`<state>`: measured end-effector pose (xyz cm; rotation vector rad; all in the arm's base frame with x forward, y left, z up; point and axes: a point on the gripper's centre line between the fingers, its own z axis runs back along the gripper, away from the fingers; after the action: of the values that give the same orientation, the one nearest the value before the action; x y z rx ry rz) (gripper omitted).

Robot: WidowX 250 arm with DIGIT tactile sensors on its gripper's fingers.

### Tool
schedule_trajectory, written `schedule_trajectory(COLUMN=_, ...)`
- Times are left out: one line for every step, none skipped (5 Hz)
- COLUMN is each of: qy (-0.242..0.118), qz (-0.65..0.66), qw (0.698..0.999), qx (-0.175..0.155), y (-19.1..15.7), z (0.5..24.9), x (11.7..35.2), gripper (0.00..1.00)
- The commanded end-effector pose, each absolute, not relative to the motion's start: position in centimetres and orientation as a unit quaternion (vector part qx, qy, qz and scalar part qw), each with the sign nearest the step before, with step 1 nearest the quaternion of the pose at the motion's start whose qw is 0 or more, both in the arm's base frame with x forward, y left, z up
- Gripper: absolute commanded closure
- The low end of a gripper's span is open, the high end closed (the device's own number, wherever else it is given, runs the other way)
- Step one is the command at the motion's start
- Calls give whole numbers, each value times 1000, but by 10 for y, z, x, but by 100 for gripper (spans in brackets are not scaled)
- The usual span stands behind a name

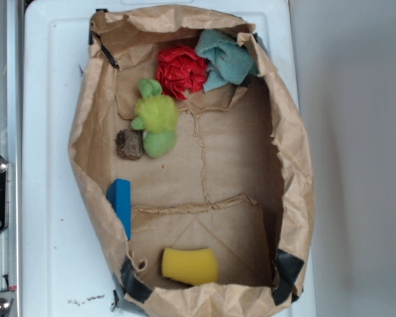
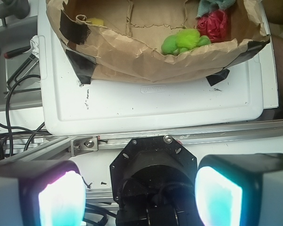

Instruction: Grab the blue cloth.

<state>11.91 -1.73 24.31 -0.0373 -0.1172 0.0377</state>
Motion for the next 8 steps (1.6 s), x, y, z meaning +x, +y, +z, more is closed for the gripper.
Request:
schedule_trajectory(qy=-59, qz=19, qw=998, qx=-19, y=-17, z=243, x=119, gripper=0)
schedule_trajectory(qy=-49, qz=52, qw=997, qx=-6, y=-24, z=220, x=159, gripper=0)
schedule_trajectory(qy=-52, qz=82, qw=995, qx=10, y=-23, z=200, x=188, gripper=0)
schedule_trajectory(qy=-58, qz=79, qw=995, qx=15, y=-18, z=187, x=205, gripper=0)
schedule_trajectory(qy=-89, qz=89, qw=992, qx=15, y=-4, z=177, x=222, gripper=0)
schedule_trajectory(qy=-111, qz=93, qw=989, qx=10, y=6, z=166, x=236, gripper=0)
schedule_trajectory(qy=-109, qz=107, qw=988, qx=0, y=20, z=156, x=257, gripper=0)
schedule_trajectory(qy=-115, qz=130, qw=985, qx=-11, y=28, z=157, x=278, gripper=0)
